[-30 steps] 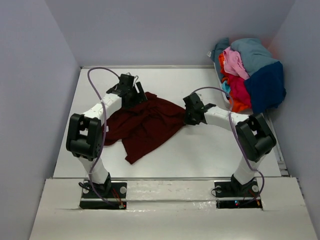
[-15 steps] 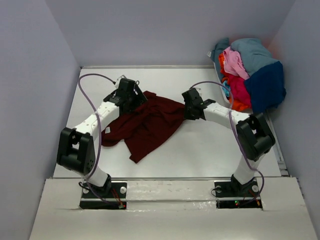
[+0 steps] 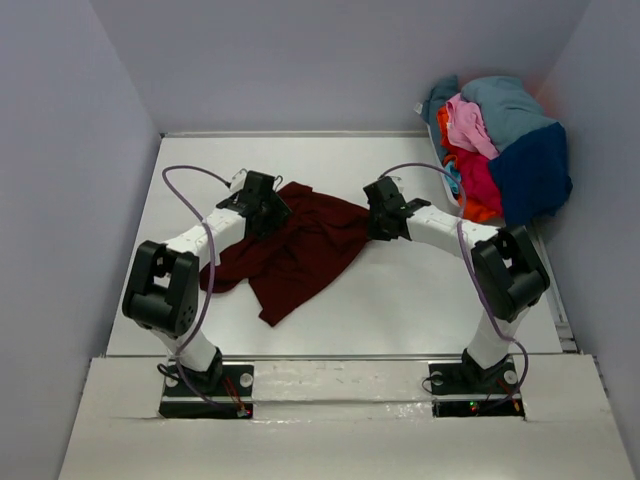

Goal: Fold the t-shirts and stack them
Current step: Flatten out the tshirt

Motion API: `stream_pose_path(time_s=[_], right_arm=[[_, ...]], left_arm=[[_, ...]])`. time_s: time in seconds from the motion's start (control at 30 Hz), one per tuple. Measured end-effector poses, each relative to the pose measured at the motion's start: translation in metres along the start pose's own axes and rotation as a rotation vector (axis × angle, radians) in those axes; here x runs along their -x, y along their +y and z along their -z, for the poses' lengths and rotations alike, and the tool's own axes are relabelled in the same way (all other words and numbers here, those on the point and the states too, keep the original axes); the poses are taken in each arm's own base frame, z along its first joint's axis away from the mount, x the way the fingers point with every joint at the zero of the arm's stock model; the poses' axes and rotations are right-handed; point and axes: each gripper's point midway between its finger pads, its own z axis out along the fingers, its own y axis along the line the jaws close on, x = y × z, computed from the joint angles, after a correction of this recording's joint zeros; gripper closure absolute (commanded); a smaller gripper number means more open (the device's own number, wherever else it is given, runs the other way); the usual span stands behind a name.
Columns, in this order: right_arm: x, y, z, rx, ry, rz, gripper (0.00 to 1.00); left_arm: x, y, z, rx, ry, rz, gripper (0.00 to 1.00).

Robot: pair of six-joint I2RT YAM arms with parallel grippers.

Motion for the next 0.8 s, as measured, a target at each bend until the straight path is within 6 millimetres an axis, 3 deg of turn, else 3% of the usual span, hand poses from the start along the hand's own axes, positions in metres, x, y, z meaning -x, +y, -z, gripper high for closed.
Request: stream_pose_path(time_s=[0.1, 0.27, 0.37, 0.43, 0.63, 0.73, 0.8], right_arm=[[0.000, 0.000, 0.000, 0.000, 0.001, 0.000, 0.93], [-0.002, -0.001, 0.000, -0.003, 0.004, 0.001, 0.93], [-0.002, -0.001, 0.000, -0.003, 0.003, 0.001, 0.93], [-0.002, -0.001, 0.000, -0.003, 0.003, 0.001, 0.93], [-0.001, -0.004, -0.001, -0.015, -0.002, 0.004, 0.93], [0.004, -0.009, 0.003, -0.041, -0.018, 0.027, 0.93], [0.020, -0.011, 0.016, -0.055, -0.055, 0.051, 0.93]], left_arm=[[0.002, 0.000, -0.009, 0.007, -0.013, 0.000, 0.36], [0.011, -0.012, -0.021, -0.003, -0.041, 0.001, 0.53], [0.013, -0.015, -0.028, -0.012, -0.051, -0.001, 0.73], [0.013, -0.015, -0.030, -0.011, -0.051, -0.005, 0.93], [0.026, -0.018, -0.032, -0.032, -0.074, -0.015, 0.94], [0.051, -0.022, -0.030, -0.096, -0.101, -0.011, 0.94], [0.075, -0.027, -0.020, -0.148, -0.124, -0.034, 0.94]])
